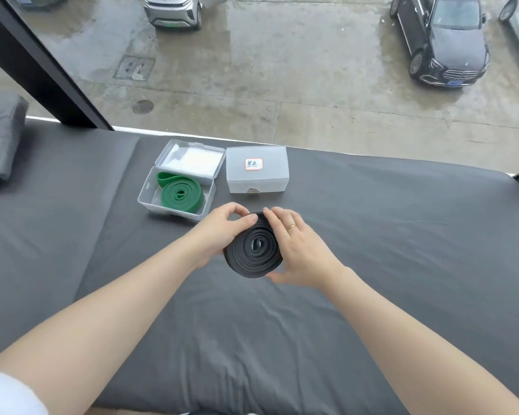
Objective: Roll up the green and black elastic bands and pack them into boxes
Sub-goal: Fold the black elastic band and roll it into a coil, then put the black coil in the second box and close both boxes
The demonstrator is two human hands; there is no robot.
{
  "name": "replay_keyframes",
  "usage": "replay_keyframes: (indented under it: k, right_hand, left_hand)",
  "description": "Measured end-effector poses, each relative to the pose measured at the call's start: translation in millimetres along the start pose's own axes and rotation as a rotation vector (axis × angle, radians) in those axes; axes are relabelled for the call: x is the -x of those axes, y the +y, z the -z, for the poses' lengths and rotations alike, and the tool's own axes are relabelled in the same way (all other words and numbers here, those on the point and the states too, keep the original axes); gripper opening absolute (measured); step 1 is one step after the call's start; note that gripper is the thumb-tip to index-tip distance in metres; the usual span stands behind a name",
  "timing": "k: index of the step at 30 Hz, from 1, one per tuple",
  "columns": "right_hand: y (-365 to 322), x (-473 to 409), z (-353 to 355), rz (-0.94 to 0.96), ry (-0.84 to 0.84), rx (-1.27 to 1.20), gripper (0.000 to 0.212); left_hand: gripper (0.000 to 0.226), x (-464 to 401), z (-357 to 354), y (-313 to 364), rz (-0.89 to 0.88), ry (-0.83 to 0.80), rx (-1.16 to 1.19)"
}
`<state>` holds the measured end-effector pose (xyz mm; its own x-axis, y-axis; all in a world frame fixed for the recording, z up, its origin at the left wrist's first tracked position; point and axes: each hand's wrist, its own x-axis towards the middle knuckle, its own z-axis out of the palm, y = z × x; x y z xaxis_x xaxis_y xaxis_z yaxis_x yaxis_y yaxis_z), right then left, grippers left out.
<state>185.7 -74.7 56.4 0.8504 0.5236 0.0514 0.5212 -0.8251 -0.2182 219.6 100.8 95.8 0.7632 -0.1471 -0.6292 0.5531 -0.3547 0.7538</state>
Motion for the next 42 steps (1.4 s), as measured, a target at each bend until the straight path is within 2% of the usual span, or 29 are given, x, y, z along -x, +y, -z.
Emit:
replay_keyframes:
  k: [2, 6, 9, 13, 14, 16, 18, 21, 23, 26, 32, 36, 42]
  right_hand:
    - [2, -17, -18, -0.012, 0.010, -0.001, 0.103]
    - [7, -49, -45, -0.089, 0.003, -0.027, 0.098]
    - [15, -73, -66, -0.130, -0.001, -0.025, 0.098]
    - [29, -98, -90, -0.116, -0.071, -0.004, 0.105]
    - [34, -102, -93, -0.100, -0.106, -0.019, 0.101]
    - [44, -110, -94, -0.084, -0.139, -0.055, 0.081]
    - [56, -121, -96, -0.144, -0.061, -0.067, 0.061]
    - [80, -143, -108, -0.208, 0.115, 0.184, 0.041]
    - [95, -159, -119, -0.222, 0.081, 0.315, 0.047]
    - [110, -173, -132, -0.131, 0.023, 0.445, 0.053]
    - [124, -173, -140, 0.023, 0.092, 0.627, 0.054]
    - [128, -175, -142, 0.082, 0.160, 0.676, 0.040]
    - [131, -179, -123, 0.152, 0.222, 0.612, 0.037]
  left_hand:
    - [0.016, -22, 9, -4, -0.016, 0.020, -0.039]
    - [0.007, -66, 25, -14, -0.080, 0.004, 0.007]
    - [0.014, -96, 34, -18, -0.140, 0.014, 0.004]
    - [0.013, -132, 45, -36, -0.129, 0.038, -0.070]
    - [0.015, -138, 46, -42, -0.131, 0.049, -0.136]
    - [0.024, -146, 48, -53, -0.138, 0.070, -0.279]
    - [0.027, -150, 50, -60, -0.148, 0.083, -0.322]
    - [0.026, -159, 54, -63, -0.155, 0.099, -0.324]
    - [0.029, -166, 55, -64, -0.148, 0.099, -0.361]
    - [0.036, -170, 57, -65, -0.155, 0.085, -0.433]
    - [0.041, -167, 57, -62, -0.256, 0.094, -0.491]
    - [0.042, -170, 60, -66, -0.266, 0.100, -0.468]
    - [0.038, -176, 65, -69, -0.317, 0.068, -0.438]
